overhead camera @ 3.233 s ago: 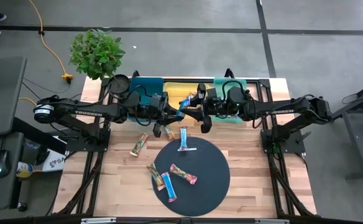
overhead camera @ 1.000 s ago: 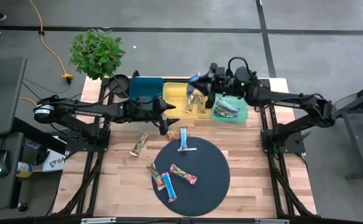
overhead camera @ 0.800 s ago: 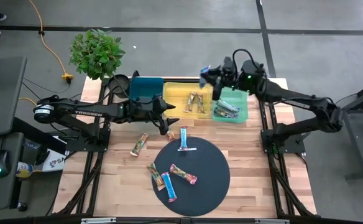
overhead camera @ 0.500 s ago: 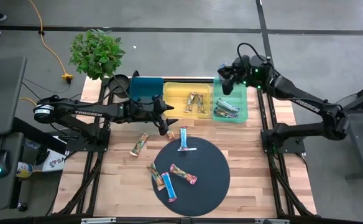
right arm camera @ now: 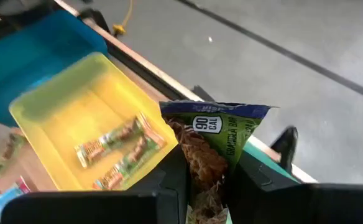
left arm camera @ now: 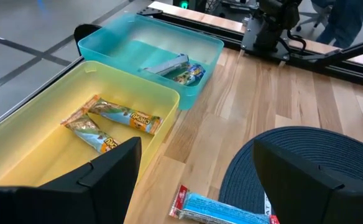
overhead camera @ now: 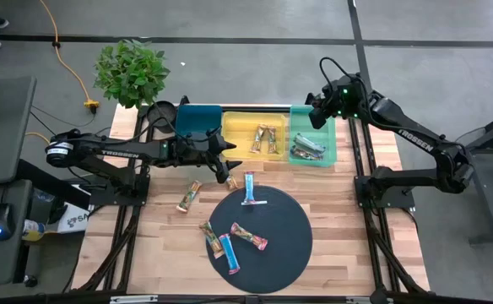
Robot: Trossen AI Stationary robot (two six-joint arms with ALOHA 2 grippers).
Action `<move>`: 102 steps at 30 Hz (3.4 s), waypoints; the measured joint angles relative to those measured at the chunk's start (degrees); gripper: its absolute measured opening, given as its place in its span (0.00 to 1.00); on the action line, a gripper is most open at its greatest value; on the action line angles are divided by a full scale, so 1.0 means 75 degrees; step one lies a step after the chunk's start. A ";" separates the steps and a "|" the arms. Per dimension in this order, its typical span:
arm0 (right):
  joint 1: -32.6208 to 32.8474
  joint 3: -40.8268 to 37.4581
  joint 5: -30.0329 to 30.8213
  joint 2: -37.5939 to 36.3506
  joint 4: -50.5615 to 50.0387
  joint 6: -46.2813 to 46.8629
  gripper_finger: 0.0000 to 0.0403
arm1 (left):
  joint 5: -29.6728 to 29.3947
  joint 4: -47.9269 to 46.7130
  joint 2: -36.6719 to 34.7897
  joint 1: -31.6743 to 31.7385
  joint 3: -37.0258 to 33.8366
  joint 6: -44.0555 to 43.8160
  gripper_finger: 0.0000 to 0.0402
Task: Pick and place Granola Bars by type
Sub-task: Put the violet granola bar into the green bin
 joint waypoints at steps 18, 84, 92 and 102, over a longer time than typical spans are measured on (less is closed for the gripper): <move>-0.0400 0.3663 0.0077 0.2996 -0.4001 -0.2207 0.17 | 0.0001 -0.0099 0.0000 0.0000 0.0009 -0.0012 0.76; -0.1247 0.3966 -0.0757 0.7239 -0.4715 -0.2076 0.17 | 0.0082 -0.0344 0.0000 0.0000 0.0009 -0.0236 0.76; -0.1244 0.3966 -0.1130 0.7239 -0.4720 -0.2077 0.17 | 0.0085 -0.0344 0.0000 0.0000 0.0006 -0.0347 0.76; -0.1235 0.3017 -0.1022 0.7245 -0.4472 -0.2075 0.17 | 0.0088 -0.0347 0.0000 0.0000 0.0000 -0.0402 0.76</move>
